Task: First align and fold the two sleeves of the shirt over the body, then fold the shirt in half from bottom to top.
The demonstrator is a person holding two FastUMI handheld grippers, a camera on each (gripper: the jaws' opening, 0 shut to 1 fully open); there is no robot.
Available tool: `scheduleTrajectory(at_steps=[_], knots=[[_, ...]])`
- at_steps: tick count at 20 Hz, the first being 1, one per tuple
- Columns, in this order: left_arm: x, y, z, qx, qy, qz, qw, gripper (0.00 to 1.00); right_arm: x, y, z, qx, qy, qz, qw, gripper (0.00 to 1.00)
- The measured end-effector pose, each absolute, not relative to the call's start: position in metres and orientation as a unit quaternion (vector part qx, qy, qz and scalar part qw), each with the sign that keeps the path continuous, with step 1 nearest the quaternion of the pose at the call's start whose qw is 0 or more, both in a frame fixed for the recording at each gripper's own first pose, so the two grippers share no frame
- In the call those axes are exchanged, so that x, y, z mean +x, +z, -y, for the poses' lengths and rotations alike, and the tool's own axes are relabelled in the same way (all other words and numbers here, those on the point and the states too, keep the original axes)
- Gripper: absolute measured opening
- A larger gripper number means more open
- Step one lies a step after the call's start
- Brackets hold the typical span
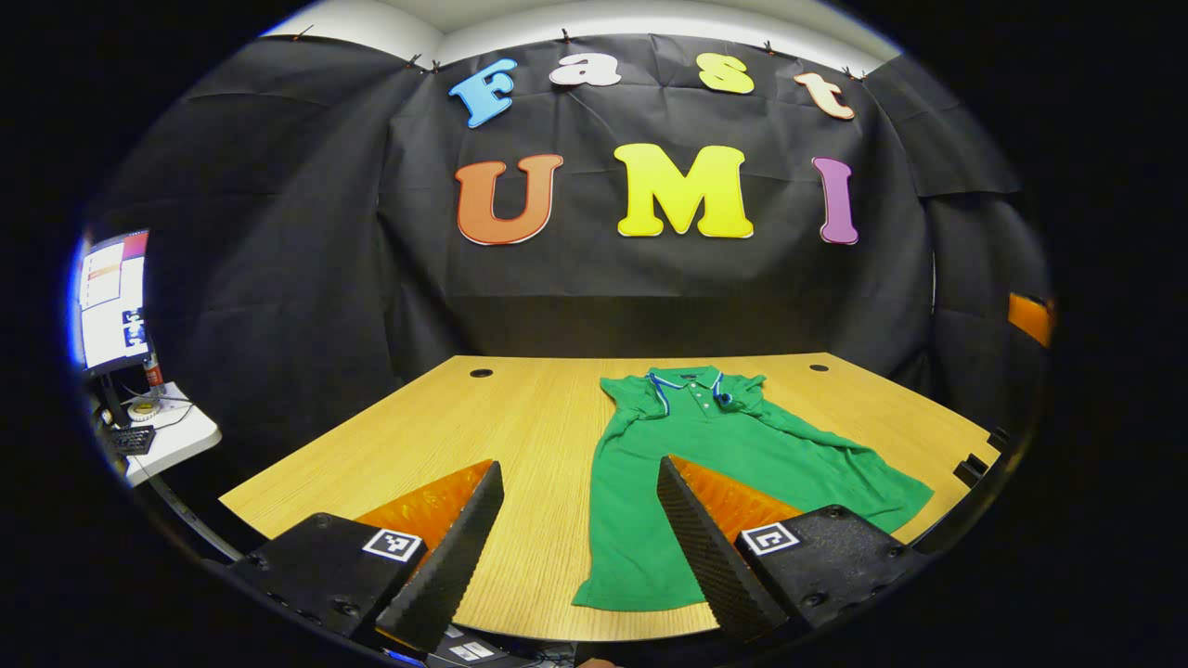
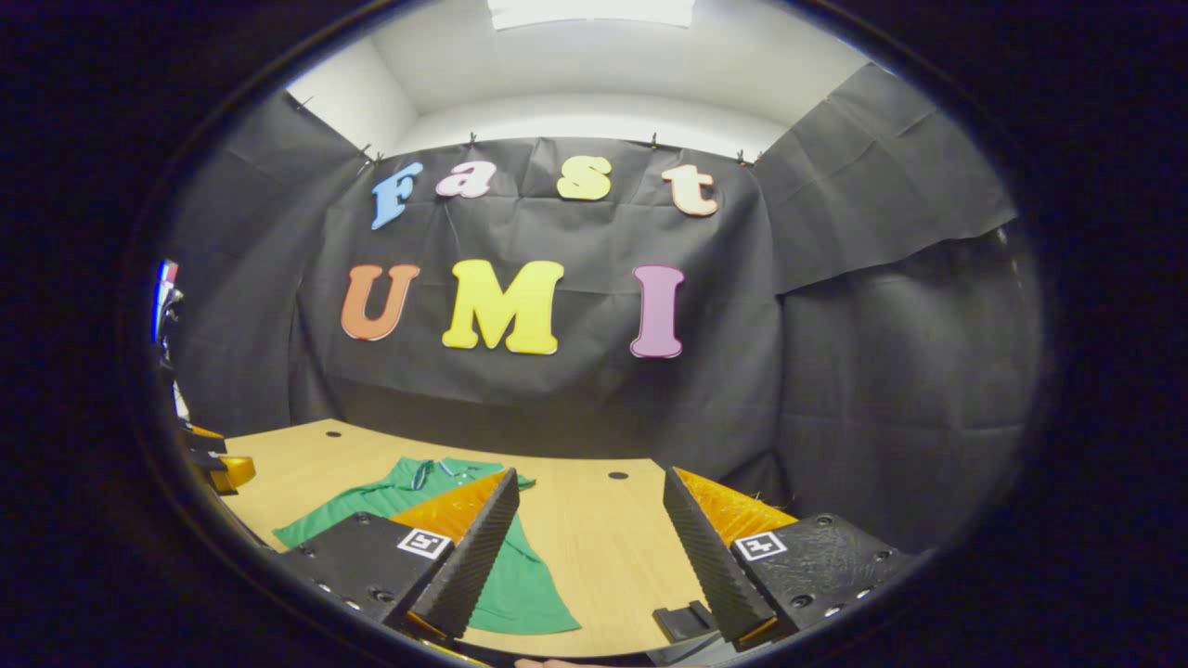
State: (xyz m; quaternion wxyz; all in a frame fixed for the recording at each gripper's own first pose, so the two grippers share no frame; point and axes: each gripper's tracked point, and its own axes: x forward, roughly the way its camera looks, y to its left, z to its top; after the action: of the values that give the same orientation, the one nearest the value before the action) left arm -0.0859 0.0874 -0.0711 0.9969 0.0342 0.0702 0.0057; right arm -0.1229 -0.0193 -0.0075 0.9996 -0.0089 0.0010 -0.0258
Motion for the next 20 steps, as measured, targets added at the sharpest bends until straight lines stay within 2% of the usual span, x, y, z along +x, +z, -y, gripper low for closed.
scheduleTrajectory(at_steps=[8,9,14,20], knots=[[-0.084,-0.131,-0.087,-0.006,-0.008,-0.129,0.992,1.0,-0.113,-0.086,-0.016,-0.015,0.037,-0.098,0.994,0.95],[-0.085,-0.141,-0.087,-0.009,-0.006,-0.138,0.99,1.0,-0.112,-0.099,-0.021,-0.02,0.043,-0.107,0.993,0.97],[-0.072,-0.186,-0.072,0.004,-0.016,-0.169,0.985,1.0,-0.098,-0.173,-0.021,-0.043,0.044,-0.181,0.982,0.97],[-0.064,-0.21,-0.073,0.0,-0.012,-0.186,0.982,1.0,-0.093,-0.225,-0.014,-0.044,0.053,-0.248,0.966,0.95]])
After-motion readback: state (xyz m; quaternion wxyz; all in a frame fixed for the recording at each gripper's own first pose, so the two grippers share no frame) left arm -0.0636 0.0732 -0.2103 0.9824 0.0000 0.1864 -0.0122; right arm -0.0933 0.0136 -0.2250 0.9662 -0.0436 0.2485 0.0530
